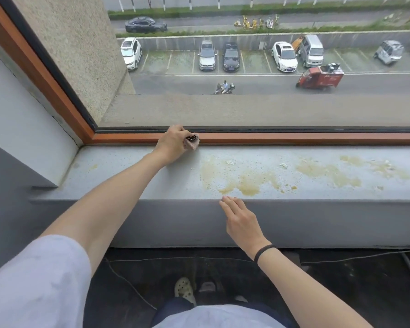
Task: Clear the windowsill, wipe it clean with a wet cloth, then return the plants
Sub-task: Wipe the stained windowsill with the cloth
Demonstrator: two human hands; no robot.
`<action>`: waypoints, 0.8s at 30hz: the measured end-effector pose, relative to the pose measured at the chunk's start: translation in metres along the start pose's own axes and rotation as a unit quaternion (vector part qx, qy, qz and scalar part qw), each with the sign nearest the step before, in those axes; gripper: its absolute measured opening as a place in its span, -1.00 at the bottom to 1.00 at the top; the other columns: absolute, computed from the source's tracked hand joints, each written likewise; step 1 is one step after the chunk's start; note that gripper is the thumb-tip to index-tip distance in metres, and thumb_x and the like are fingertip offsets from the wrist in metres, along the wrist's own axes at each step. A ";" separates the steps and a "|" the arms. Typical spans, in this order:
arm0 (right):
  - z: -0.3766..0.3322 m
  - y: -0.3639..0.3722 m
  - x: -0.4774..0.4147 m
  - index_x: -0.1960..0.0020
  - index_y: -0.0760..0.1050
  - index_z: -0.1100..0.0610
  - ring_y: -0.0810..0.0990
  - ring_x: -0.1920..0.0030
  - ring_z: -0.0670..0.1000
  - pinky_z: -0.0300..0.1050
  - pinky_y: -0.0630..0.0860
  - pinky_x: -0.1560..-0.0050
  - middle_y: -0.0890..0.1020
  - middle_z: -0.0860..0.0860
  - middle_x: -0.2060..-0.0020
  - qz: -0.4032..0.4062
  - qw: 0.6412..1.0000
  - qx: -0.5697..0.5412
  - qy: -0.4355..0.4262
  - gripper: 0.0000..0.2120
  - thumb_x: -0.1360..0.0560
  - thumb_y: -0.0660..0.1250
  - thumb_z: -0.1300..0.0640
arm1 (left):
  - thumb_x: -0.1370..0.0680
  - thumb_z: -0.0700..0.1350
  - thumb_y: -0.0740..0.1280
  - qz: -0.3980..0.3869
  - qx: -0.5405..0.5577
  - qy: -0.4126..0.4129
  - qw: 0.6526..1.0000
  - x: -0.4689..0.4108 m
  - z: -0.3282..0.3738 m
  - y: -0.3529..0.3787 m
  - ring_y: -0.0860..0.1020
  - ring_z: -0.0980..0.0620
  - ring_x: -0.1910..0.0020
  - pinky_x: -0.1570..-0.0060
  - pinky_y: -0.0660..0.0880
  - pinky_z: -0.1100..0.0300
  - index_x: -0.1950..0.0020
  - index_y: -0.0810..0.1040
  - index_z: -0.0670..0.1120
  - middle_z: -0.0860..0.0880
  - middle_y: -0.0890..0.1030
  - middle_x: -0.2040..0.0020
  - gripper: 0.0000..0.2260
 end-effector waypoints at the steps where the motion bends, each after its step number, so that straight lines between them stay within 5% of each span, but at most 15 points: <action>1: 0.000 0.000 0.000 0.00 0.63 0.26 0.65 0.04 0.10 -0.17 0.63 0.07 0.67 0.10 0.04 0.000 1.000 -0.010 0.009 -0.55 -0.13 0.47 0.48 | -0.52 -0.33 0.18 -0.006 -0.010 -0.006 1.000 -0.004 0.003 0.003 0.42 -0.15 -0.17 0.05 0.39 0.07 -0.25 0.54 -0.14 -0.17 0.47 -0.11 -0.66; 7: -0.003 -0.001 0.002 0.04 0.63 0.25 0.65 0.03 0.09 -0.17 0.64 0.14 0.67 0.10 0.03 0.001 0.999 -0.018 0.029 -0.60 -0.14 0.46 0.48 | -0.45 -0.40 0.16 0.014 -0.030 -0.031 0.999 -0.003 0.001 0.021 0.43 -0.19 -0.08 0.17 0.37 0.03 -0.19 0.47 -0.16 -0.16 0.44 -0.10 -0.64; 11: -0.003 -0.003 0.005 0.05 0.63 0.25 0.65 0.03 0.09 -0.17 0.64 0.15 0.67 0.09 0.04 0.002 1.000 -0.018 0.025 -0.61 -0.15 0.47 0.47 | -0.44 -0.43 0.14 -0.021 -0.020 0.008 1.000 0.005 -0.002 0.030 0.41 -0.12 -0.22 -0.10 0.42 0.02 -0.27 0.52 -0.07 -0.06 0.51 -0.20 -0.52; 14: -0.002 -0.004 0.007 0.09 0.63 0.24 0.65 0.05 0.08 -0.18 0.63 0.15 0.67 0.07 0.04 0.021 0.999 -0.024 0.026 -0.62 -0.14 0.44 0.51 | -0.49 -0.37 0.16 -0.105 0.013 0.008 0.994 0.001 -0.003 0.028 0.47 -0.12 -0.19 -0.10 0.41 0.09 -0.22 0.58 -0.07 -0.06 0.56 -0.15 -0.59; 18: -0.003 -0.006 0.010 0.12 0.63 0.24 0.66 0.05 0.08 -0.18 0.63 0.16 0.68 0.06 0.04 0.042 0.997 -0.047 0.042 -0.63 -0.14 0.41 0.54 | -0.53 -0.26 0.30 -0.235 0.039 0.105 0.966 0.034 0.019 0.040 0.49 0.00 0.02 0.10 0.33 0.28 -0.14 0.61 -0.12 0.00 0.55 0.03 -0.78; 20: -0.002 -0.010 0.010 0.15 0.63 0.22 0.66 0.08 0.06 -0.21 0.62 0.23 0.68 0.05 0.07 0.040 0.997 -0.052 0.046 -0.63 -0.13 0.44 0.54 | -0.52 -0.21 0.34 -0.170 0.114 0.072 0.976 0.033 0.020 0.027 0.49 0.00 0.10 0.19 0.33 0.33 -0.05 0.64 -0.09 0.09 0.51 0.13 -0.85; 22: -0.001 -0.013 0.007 0.17 0.63 0.21 0.66 0.11 0.05 -0.22 0.61 0.31 0.69 0.03 0.10 0.037 0.997 -0.055 0.049 -0.64 -0.12 0.46 0.53 | -0.54 -0.12 0.34 -0.084 0.159 0.014 0.984 0.024 0.006 0.007 0.54 -0.07 0.09 0.10 0.45 0.18 0.00 0.64 -0.03 0.07 0.52 0.13 -0.90; 24: -0.001 -0.015 0.006 0.17 0.62 0.21 0.67 0.12 0.04 -0.23 0.61 0.34 0.69 0.03 0.12 0.038 0.997 -0.053 0.048 -0.66 -0.13 0.47 0.51 | -0.57 -0.10 0.30 -0.072 0.105 -0.023 0.992 0.023 -0.007 0.001 0.53 -0.08 0.00 -0.02 0.47 0.05 -0.09 0.63 -0.03 -0.01 0.52 0.01 -0.85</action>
Point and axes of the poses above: each hand's wrist, its own x-axis away from the middle knuckle, its own y-axis out of the palm, z = x × y, the point moved 4 cm from there along -x, towards the middle knuckle
